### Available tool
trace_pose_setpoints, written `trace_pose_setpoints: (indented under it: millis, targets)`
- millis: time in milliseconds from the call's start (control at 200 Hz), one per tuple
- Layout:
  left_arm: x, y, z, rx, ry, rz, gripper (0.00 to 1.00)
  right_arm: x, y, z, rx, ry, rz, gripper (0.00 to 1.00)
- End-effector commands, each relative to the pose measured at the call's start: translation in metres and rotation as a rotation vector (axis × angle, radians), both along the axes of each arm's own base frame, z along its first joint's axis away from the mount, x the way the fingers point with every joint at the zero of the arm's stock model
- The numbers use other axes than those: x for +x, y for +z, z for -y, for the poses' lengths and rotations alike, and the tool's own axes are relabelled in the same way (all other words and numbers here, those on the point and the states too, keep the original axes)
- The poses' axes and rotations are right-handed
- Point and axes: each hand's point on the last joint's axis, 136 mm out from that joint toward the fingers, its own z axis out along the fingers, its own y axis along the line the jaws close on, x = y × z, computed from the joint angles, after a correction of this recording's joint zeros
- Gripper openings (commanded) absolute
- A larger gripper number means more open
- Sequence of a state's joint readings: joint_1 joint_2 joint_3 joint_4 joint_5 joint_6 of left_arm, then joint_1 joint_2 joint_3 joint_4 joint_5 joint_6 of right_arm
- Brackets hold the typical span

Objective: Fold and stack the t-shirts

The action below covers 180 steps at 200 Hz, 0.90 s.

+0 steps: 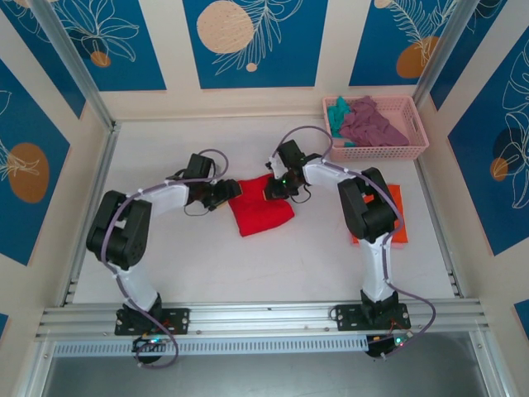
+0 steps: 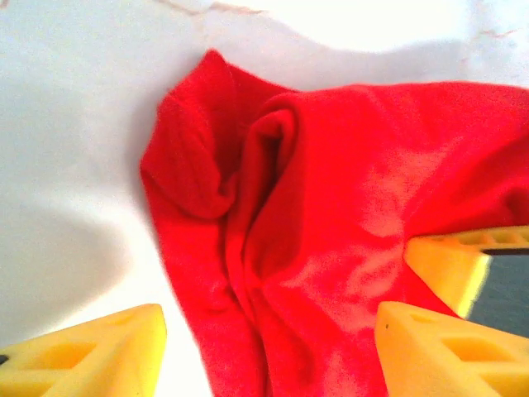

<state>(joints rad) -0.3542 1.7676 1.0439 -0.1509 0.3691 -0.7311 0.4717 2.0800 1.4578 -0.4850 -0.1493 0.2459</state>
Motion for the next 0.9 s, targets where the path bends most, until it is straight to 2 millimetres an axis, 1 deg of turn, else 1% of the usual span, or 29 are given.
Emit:
trace_pose_setpoints:
  millis: [0,90,160,245,300,440,545,655,770,895]
  targets:
    - [0.0,0.042,0.002,-0.036,-0.017,0.098,0.72,-0.006,0.013,0.039,-0.149,0.022,0.066,0.0]
    - [-0.001,0.053,0.003,-0.04,-0.047,0.166,0.77,-0.008,0.02,0.059,-0.216,0.029,0.108,0.0]
    - [-0.003,0.054,0.005,-0.044,-0.08,0.216,0.82,-0.008,0.027,0.076,-0.268,0.021,0.133,0.0]
    - [-0.004,0.055,0.015,-0.066,-0.128,0.288,0.88,-0.007,0.038,0.094,-0.325,0.022,0.174,0.0]
    - [-0.006,0.061,0.026,-0.068,-0.185,0.384,0.93,-0.008,0.044,0.106,-0.36,0.027,0.194,0.0]
    - [-0.021,0.081,0.061,-0.076,-0.339,0.633,0.95,-0.013,0.055,0.136,-0.433,0.034,0.202,0.0]
    - [-0.035,0.095,0.087,-0.146,-0.445,0.729,0.96,-0.02,0.066,0.157,-0.479,0.02,0.202,0.0]
    - [-0.048,0.104,0.109,-0.245,-0.525,0.788,1.0,-0.028,0.081,0.175,-0.5,0.006,0.219,0.0]
    - [-0.06,0.108,0.123,-0.291,-0.569,0.834,1.0,-0.039,0.097,0.194,-0.5,-0.01,0.226,0.0]
    - [-0.067,0.11,0.129,-0.28,-0.597,0.865,1.0,-0.053,0.115,0.21,-0.467,-0.034,0.223,0.0]
